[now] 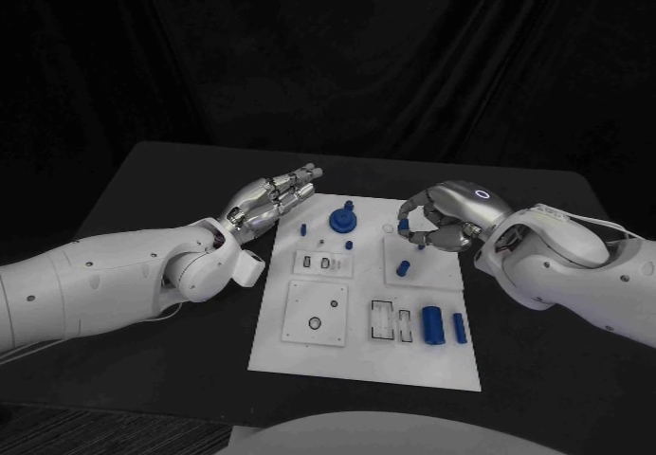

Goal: Assemble the parts on the task board

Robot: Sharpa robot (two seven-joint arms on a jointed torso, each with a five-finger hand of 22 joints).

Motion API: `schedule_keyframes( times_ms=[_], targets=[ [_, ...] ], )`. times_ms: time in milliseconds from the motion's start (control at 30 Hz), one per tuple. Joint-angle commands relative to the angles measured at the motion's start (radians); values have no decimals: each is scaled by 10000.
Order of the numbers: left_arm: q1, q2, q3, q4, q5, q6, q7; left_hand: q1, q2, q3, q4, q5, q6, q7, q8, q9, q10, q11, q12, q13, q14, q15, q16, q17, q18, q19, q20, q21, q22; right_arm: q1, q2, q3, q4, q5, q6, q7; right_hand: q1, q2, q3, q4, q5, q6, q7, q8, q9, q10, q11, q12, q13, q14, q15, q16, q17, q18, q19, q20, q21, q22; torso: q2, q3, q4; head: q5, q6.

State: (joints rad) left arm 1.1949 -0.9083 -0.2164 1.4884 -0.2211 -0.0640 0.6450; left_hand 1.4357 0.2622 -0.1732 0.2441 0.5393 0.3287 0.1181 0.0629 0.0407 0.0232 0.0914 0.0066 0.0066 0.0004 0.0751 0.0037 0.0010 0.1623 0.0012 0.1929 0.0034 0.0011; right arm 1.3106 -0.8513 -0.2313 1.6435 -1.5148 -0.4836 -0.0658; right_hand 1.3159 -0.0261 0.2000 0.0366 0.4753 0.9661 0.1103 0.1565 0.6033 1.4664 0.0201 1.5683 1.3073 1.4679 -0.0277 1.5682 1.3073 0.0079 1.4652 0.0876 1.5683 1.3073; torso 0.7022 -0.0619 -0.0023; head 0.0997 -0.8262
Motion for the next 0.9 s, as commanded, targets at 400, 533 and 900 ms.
schedule_keyframes(
  times_ms=[400,533,900],
  targets=[
    [-17,122,8,-2,-8,87,94,110,-13,69,-15,43,4,41,29,8,32,52,9,12,-4,84,-37,-10,179,-12,79,-34,-11,-721,1410,2,-537,-951,604,-711,35,-48,80,-15,25,285,-97,-28,204,1044,149,25,2635,1029,93,26,2635,-79,1056,26,25,2635,-29,-12,-33,218,71],
    [-17,164,7,-23,-8,101,94,110,-13,69,-15,43,4,41,29,8,32,52,9,12,-4,84,-37,-10,179,-12,79,-34,-11,-888,1785,3,-835,-1006,751,-809,10,-63,100,-23,-100,316,-79,-67,182,1044,175,25,2635,1029,125,26,2635,-79,1056,58,25,2635,-21,-19,-29,209,47],
    [-17,226,7,-61,-8,95,88,117,-6,88,-33,49,0,46,30,7,39,58,11,14,-4,91,-37,-10,180,-12,91,-34,-11,-1029,2335,7,-1255,-1037,929,-988,-14,-67,139,-40,-315,335,-59,-147,140,1044,200,25,2635,1029,152,26,2635,-79,1056,97,25,2635,-24,-12,-21,192,-6]
  ],
)
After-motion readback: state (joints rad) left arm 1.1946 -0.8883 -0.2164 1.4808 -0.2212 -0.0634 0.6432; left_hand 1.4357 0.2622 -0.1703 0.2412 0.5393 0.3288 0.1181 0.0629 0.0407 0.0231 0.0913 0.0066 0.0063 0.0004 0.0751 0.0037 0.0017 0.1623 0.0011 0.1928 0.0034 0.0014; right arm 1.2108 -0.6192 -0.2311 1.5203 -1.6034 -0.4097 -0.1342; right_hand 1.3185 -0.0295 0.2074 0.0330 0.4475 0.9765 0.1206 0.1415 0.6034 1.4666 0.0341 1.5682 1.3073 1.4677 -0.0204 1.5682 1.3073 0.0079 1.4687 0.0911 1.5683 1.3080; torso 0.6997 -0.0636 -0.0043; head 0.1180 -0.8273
